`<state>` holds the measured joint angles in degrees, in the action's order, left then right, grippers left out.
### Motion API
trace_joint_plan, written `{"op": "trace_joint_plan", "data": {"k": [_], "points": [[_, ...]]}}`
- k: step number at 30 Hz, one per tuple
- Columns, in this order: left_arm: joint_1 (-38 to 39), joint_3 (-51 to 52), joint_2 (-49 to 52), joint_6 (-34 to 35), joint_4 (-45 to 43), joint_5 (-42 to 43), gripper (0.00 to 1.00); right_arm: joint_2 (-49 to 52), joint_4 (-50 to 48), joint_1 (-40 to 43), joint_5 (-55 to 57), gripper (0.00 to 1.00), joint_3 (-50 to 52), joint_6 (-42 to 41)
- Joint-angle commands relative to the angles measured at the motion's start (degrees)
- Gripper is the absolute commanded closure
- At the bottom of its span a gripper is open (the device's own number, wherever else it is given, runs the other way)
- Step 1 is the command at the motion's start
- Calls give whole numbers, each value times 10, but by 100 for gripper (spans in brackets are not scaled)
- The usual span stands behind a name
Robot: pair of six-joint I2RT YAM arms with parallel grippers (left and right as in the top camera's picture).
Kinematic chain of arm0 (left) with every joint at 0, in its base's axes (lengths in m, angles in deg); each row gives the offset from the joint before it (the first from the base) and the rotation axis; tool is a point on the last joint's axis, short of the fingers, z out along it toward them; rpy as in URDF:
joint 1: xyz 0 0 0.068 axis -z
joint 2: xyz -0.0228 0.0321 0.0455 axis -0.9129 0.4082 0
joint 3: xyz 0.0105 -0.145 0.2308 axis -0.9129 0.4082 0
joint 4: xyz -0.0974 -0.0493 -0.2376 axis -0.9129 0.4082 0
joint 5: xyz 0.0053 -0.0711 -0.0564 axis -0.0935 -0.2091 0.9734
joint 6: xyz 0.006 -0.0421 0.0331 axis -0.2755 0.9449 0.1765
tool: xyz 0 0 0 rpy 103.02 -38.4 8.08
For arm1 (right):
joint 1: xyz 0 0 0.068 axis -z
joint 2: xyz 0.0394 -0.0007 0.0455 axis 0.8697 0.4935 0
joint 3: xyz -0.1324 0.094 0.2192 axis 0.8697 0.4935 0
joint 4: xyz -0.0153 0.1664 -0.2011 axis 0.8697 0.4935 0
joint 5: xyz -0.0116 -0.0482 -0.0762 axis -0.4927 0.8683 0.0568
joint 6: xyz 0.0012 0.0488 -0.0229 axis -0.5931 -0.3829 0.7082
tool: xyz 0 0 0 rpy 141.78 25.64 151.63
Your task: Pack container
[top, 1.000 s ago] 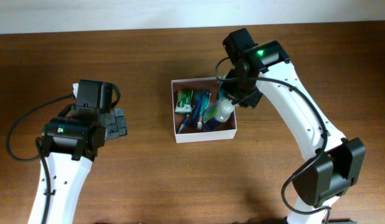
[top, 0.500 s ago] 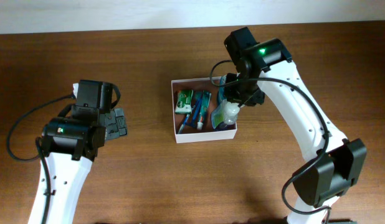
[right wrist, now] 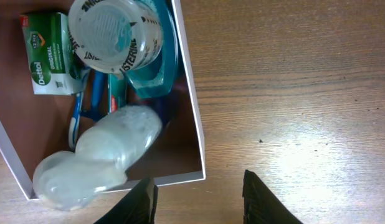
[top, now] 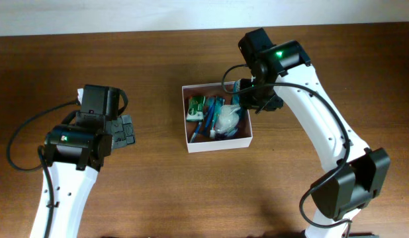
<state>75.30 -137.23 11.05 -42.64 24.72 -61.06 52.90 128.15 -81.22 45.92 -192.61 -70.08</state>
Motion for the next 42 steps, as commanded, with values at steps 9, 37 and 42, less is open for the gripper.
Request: {"op": "trace_joint_plan", "data": {"k": [9, 37, 42], "points": [[-3, 2, 2, 6, 1, -6, 1, -3, -15, 2, 9, 37, -12, 9], [-3, 2, 2, 6, 1, -6, 1, -111, 168, 195, 75, 2, -346, 9], [-3, 2, 2, 6, 1, -6, 1, -124, 168, 194, 69, 2, -346, 9]]}}
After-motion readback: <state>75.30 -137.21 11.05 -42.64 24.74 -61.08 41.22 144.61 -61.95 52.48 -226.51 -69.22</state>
